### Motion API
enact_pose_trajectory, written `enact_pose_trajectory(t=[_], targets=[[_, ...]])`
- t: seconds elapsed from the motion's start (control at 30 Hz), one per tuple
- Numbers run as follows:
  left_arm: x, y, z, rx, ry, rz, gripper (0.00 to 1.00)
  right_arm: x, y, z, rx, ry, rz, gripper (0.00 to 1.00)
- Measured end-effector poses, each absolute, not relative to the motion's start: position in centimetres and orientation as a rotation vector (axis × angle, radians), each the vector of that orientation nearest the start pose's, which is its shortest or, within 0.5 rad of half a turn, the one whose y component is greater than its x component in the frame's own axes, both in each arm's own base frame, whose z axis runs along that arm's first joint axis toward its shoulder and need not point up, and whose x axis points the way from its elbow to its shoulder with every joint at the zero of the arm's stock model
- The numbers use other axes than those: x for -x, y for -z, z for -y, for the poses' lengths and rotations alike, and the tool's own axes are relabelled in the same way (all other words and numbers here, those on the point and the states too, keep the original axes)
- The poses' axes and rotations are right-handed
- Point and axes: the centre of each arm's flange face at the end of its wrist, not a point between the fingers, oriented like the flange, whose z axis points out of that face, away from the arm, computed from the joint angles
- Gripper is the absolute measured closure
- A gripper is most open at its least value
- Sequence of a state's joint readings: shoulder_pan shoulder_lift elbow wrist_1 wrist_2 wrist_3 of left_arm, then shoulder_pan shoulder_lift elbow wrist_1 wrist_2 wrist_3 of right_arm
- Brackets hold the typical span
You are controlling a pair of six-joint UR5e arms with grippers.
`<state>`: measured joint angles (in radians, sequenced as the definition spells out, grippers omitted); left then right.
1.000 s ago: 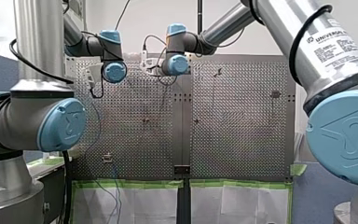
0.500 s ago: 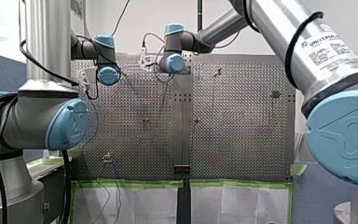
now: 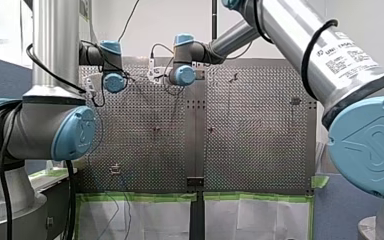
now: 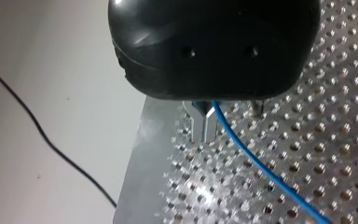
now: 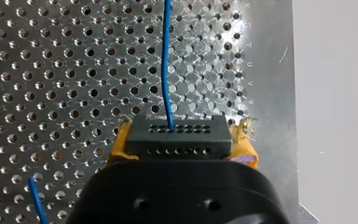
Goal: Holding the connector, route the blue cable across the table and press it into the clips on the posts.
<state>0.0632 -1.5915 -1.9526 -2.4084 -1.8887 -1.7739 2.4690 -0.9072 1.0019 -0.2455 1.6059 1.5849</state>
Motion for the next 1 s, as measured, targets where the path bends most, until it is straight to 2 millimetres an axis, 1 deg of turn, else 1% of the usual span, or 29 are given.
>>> enact_pose_trajectory(t=[0.17, 0.27, 0.47, 0.7, 0.83, 1.0], targets=[[-50.3, -37.2, 5.2, 0.435, -0.076, -1.158, 1.00, -68.0, -38.1, 37.9, -1.642, -1.943, 0.628, 1.00], [-50.6, -37.4, 4.4, 0.431, -0.065, -1.147, 1.00, -68.0, -38.6, 38.1, -1.634, -1.947, 0.627, 1.00], [-51.6, -36.9, 4.6, 0.404, -0.016, -1.156, 1.00, -68.0, -39.6, 38.4, -1.617, -1.955, 0.625, 1.00], [-53.0, -36.3, 4.5, 0.379, 0.034, -1.167, 1.00, -67.9, -39.7, 38.7, -1.616, -1.948, 0.631, 1.00], [-53.9, -35.6, 4.1, 0.380, 0.039, -1.177, 1.00, -67.8, -39.9, 38.8, -1.617, -1.945, 0.634, 1.00], [-55.1, -35.6, 3.2, 0.393, 0.045, -1.166, 1.00, -67.7, -40.3, 39.1, -1.610, -1.944, 0.637, 1.00]])
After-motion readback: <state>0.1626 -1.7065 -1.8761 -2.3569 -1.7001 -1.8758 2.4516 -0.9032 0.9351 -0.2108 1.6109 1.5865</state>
